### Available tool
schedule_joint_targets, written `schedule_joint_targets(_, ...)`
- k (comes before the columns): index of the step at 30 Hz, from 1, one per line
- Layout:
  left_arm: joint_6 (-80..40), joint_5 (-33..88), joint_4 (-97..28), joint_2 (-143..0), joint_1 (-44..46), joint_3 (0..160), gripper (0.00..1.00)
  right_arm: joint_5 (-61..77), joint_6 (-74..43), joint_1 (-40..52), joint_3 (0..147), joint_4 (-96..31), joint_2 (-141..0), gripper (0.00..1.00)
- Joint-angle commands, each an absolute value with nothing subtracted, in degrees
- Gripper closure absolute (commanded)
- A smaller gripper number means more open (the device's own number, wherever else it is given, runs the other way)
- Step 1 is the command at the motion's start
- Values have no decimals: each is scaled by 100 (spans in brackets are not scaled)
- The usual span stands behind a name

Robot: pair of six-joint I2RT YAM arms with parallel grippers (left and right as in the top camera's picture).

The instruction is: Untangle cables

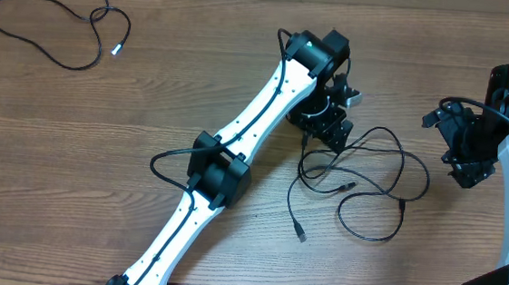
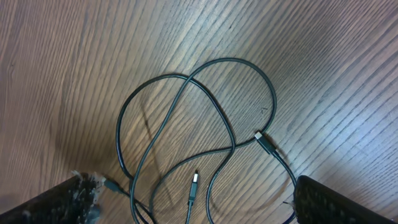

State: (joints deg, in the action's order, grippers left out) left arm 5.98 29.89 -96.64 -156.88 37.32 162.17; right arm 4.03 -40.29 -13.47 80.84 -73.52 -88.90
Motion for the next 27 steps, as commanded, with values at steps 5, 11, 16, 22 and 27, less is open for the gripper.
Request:
schedule_joint_targets(5,386,3293,-9682,-15554,4010,15635,26,349,-4051,-1358,8134,-7338,-8908,0)
schedule_joint_targets(11,384,3474,-9682,-15552,4027,15638,43,349,-4051,-1356,8134,-7338,-8908,0)
schedule_joint_targets(16,384,3205,-9682,-15554,4014,15635,80,349,-4051,-1358,8134,-7338,-8908,0)
schedule_joint_targets(22,-5,3059,-9684,-15548,3981,15677,96,349,-4051,-1358,8134,-7338,-8908,0)
schedule_joint_targets(27,-327,3177,-9682,-15349,3835,15996,96,349,-4051,-1358,8134,-7338,-8908,0)
